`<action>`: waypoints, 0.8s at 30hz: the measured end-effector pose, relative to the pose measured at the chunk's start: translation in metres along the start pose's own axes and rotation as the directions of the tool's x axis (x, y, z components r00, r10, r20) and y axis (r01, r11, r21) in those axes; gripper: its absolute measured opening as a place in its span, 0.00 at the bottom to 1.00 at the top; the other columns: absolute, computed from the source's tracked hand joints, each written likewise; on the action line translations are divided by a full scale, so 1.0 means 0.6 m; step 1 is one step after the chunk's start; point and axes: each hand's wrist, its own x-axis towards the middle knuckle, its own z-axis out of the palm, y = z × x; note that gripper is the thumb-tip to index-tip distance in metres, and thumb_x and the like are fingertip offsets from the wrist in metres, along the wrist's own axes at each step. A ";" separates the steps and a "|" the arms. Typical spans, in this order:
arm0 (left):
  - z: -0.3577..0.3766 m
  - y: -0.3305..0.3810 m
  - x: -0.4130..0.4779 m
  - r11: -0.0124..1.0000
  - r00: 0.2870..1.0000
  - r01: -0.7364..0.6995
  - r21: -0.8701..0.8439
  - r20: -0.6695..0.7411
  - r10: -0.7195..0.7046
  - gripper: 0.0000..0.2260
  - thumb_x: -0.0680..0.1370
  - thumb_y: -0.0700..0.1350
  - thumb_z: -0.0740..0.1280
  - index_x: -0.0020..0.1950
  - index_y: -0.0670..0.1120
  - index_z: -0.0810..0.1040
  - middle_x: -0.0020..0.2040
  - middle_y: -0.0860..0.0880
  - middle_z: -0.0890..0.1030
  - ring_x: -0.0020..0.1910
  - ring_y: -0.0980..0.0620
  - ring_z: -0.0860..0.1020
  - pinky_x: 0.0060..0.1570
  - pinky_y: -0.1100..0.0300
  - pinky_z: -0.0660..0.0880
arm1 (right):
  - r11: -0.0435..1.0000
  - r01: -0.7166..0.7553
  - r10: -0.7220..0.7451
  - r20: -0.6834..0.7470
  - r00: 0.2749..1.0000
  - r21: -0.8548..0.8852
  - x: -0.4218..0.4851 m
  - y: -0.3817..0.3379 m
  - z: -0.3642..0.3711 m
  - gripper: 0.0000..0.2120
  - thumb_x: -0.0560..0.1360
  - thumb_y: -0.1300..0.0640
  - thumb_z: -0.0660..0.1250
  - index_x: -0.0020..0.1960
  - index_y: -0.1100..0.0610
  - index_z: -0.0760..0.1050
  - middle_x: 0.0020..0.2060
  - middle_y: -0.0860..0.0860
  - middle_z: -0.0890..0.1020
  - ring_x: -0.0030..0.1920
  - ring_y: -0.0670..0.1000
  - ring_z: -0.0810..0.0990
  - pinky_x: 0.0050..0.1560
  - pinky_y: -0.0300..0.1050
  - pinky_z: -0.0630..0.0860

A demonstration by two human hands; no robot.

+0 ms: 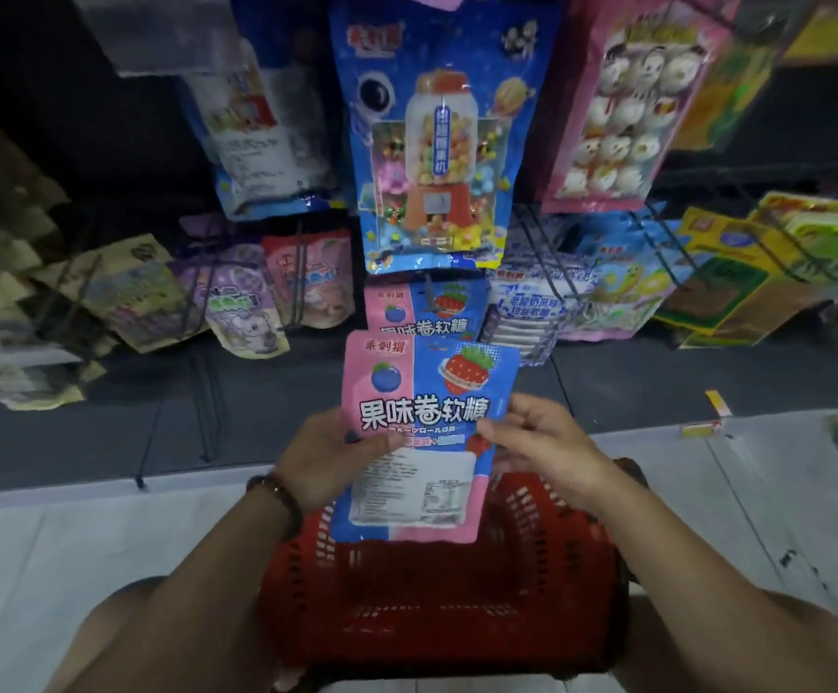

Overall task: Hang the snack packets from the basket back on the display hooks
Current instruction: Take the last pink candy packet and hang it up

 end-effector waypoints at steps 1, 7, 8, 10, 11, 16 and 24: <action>0.010 0.001 -0.007 0.999 1.000 0.000 -0.050 -0.017 -0.001 0.11 0.76 0.51 0.78 0.57 0.56 0.86 0.55 0.57 0.88 0.55 0.57 0.86 0.57 0.55 0.82 | 1.000 0.009 -0.009 0.012 1.000 -0.007 0.003 0.005 0.008 0.11 0.74 0.51 0.77 0.57 0.50 0.86 0.52 0.54 0.90 0.51 0.54 0.89 0.47 0.47 0.85; 0.061 0.008 -0.003 0.998 0.885 0.026 0.065 -0.465 0.007 0.21 0.69 0.48 0.83 0.53 0.52 0.74 0.51 0.55 0.83 0.45 0.58 0.82 0.44 0.64 0.79 | 0.991 0.132 -0.134 -0.180 0.975 -0.021 0.031 -0.001 0.020 0.06 0.79 0.63 0.74 0.54 0.55 0.87 0.52 0.56 0.90 0.54 0.60 0.89 0.56 0.57 0.86; 0.068 0.008 -0.004 0.991 0.838 0.014 0.134 -0.543 0.061 0.26 0.67 0.47 0.84 0.55 0.51 0.70 0.54 0.52 0.78 0.47 0.57 0.80 0.47 0.61 0.77 | 0.985 0.169 -0.170 -0.201 0.965 -0.023 0.033 -0.006 0.022 0.07 0.79 0.63 0.74 0.54 0.55 0.87 0.51 0.54 0.90 0.53 0.58 0.90 0.53 0.53 0.87; 0.076 0.008 -0.006 0.983 0.869 -0.100 0.155 -0.467 0.163 0.33 0.65 0.43 0.85 0.60 0.51 0.68 0.59 0.50 0.75 0.53 0.56 0.79 0.52 0.60 0.77 | 0.968 0.244 -0.250 -0.214 0.944 -0.051 0.033 -0.014 0.033 0.09 0.78 0.64 0.75 0.55 0.53 0.87 0.50 0.51 0.91 0.49 0.50 0.90 0.47 0.43 0.85; 0.080 0.009 -0.006 0.981 0.924 -0.170 0.091 -0.331 0.191 0.36 0.65 0.41 0.85 0.64 0.52 0.68 0.62 0.49 0.76 0.59 0.55 0.79 0.55 0.60 0.78 | 0.959 0.273 -0.282 -0.197 0.939 -0.075 0.032 -0.016 0.040 0.08 0.78 0.64 0.76 0.53 0.52 0.87 0.48 0.50 0.91 0.46 0.47 0.89 0.46 0.40 0.83; 0.097 0.019 -0.001 0.950 0.959 -0.256 -0.180 -0.168 0.226 0.31 0.70 0.37 0.81 0.70 0.42 0.73 0.64 0.48 0.83 0.64 0.54 0.82 0.64 0.57 0.78 | 0.915 0.363 -0.365 0.026 0.931 -0.173 0.019 -0.007 0.082 0.14 0.72 0.54 0.80 0.57 0.50 0.87 0.49 0.52 0.86 0.51 0.49 0.87 0.55 0.41 0.80; 0.035 0.031 0.031 0.970 0.970 -0.164 -0.177 -0.205 0.127 0.11 0.77 0.40 0.75 0.59 0.48 0.86 0.55 0.52 0.88 0.57 0.52 0.86 0.58 0.54 0.82 | 0.821 0.249 -0.451 -0.315 0.835 -0.514 0.058 -0.046 0.012 0.20 0.69 0.41 0.80 0.54 0.38 0.73 0.49 0.42 0.81 0.42 0.46 0.81 0.40 0.40 0.77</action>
